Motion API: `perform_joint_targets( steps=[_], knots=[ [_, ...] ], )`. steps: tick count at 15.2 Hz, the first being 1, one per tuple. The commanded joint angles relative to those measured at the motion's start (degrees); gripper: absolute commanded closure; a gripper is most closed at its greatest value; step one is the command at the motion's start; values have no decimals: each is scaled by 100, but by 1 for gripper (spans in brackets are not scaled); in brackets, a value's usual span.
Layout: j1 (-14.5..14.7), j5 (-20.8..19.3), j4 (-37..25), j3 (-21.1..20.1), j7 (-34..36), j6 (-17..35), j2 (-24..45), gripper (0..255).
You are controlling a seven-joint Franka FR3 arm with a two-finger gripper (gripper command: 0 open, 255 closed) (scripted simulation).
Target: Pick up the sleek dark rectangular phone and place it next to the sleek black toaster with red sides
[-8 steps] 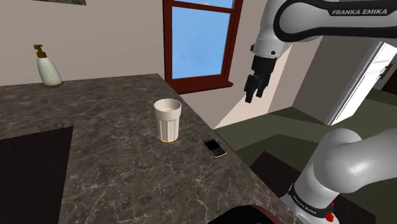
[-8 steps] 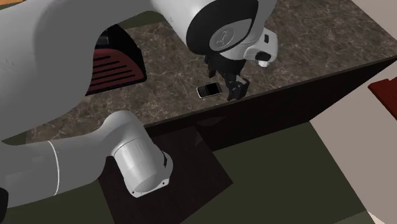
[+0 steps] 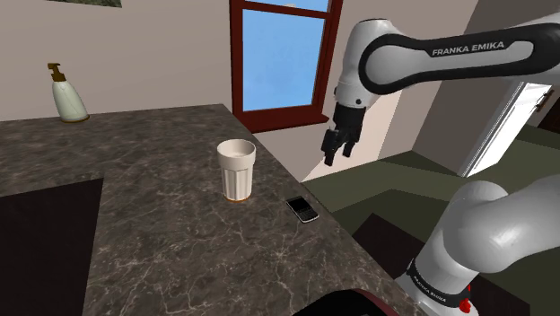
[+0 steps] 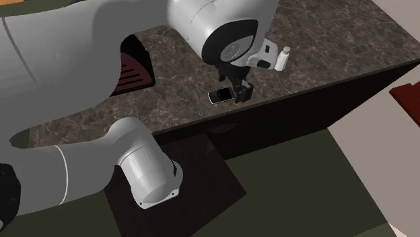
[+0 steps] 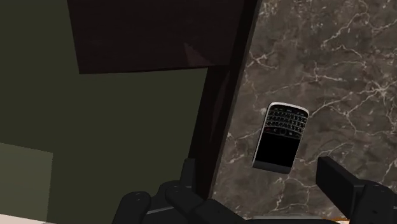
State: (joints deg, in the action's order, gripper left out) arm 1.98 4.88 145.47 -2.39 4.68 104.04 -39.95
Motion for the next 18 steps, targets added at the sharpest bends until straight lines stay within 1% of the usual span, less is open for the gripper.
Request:
perform_joint_targets(
  steps=[1, 6, 10, 18],
  knots=[
    [47, 113, 242, -149, 201, 419, 149, 0],
    [171, 372, 521, -538, 696, 1465, 866, 0],
    [244, 515, 573, -847, 1097, 2318, 1624, 0],
    [271, 566, 824, -965, 1162, 3115, 2161, 0]
  ],
)
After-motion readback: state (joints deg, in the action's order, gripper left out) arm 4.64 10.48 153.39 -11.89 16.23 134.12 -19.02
